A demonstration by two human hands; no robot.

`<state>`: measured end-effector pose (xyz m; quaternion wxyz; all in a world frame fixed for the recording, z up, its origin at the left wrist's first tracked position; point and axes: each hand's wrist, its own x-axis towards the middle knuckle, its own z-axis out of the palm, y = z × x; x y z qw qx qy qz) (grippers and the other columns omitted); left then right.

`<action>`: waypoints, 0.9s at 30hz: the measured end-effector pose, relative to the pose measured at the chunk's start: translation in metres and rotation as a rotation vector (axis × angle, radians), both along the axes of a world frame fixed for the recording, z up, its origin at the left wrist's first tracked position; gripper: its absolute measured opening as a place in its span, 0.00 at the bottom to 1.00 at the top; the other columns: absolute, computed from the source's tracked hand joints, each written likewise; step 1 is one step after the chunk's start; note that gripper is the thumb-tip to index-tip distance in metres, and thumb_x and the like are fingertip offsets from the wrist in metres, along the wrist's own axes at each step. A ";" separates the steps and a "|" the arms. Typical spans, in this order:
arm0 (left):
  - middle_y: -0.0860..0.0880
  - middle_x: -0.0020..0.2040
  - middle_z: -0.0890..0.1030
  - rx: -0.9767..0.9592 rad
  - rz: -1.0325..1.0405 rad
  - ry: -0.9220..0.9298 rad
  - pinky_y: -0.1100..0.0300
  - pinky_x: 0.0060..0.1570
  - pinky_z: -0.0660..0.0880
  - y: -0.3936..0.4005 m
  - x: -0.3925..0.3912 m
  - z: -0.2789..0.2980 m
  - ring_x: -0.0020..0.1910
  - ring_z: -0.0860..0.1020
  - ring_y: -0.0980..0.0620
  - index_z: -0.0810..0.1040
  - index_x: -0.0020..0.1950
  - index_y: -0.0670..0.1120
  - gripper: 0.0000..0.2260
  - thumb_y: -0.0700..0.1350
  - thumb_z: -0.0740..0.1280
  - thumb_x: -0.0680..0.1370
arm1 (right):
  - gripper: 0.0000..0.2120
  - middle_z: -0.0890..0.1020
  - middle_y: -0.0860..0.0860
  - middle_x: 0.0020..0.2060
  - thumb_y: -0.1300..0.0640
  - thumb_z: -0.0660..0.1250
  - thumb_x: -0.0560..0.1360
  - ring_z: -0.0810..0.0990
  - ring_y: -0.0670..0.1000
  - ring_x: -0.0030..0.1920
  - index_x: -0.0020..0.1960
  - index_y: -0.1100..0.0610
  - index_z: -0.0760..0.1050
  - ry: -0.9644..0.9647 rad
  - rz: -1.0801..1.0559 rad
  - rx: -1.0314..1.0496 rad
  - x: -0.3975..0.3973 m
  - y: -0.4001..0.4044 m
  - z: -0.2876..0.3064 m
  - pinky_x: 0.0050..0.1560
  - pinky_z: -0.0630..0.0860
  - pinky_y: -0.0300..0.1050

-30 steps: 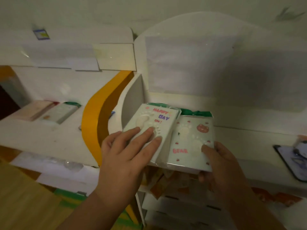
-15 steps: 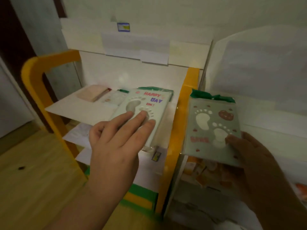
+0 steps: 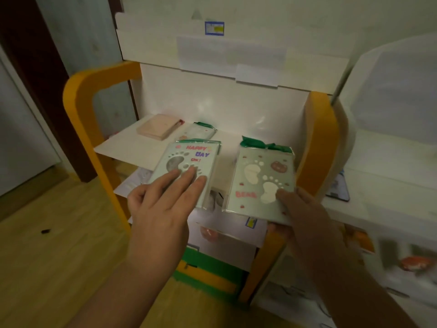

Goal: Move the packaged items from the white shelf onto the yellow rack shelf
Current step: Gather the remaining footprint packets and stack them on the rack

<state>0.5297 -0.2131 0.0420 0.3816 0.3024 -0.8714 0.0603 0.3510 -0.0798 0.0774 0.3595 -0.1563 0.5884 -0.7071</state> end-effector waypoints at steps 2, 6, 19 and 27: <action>0.50 0.70 0.74 0.020 0.005 -0.038 0.46 0.55 0.64 -0.016 -0.002 -0.005 0.68 0.72 0.44 0.76 0.69 0.50 0.28 0.29 0.66 0.72 | 0.05 0.84 0.53 0.48 0.59 0.63 0.80 0.86 0.47 0.36 0.53 0.53 0.77 -0.011 0.008 0.011 -0.004 -0.015 -0.009 0.32 0.81 0.44; 0.50 0.69 0.75 0.051 0.022 -0.134 0.47 0.55 0.63 -0.057 -0.008 -0.008 0.67 0.72 0.44 0.76 0.68 0.50 0.35 0.29 0.75 0.64 | 0.04 0.81 0.51 0.43 0.63 0.63 0.80 0.84 0.45 0.34 0.53 0.57 0.75 0.074 0.058 0.041 -0.021 -0.054 -0.021 0.32 0.81 0.39; 0.51 0.70 0.74 0.067 -0.001 -0.110 0.47 0.59 0.64 -0.199 -0.041 -0.016 0.69 0.70 0.48 0.75 0.69 0.50 0.26 0.33 0.60 0.73 | 0.06 0.82 0.53 0.47 0.59 0.64 0.79 0.83 0.51 0.40 0.55 0.56 0.76 -0.016 0.045 0.034 -0.063 -0.201 -0.037 0.34 0.80 0.43; 0.48 0.68 0.76 0.203 -0.154 -0.296 0.54 0.49 0.62 -0.293 -0.086 -0.024 0.66 0.73 0.47 0.72 0.71 0.48 0.28 0.35 0.59 0.70 | 0.11 0.83 0.55 0.54 0.60 0.61 0.80 0.85 0.54 0.48 0.62 0.54 0.75 -0.101 -0.137 0.045 -0.069 -0.252 -0.054 0.35 0.79 0.44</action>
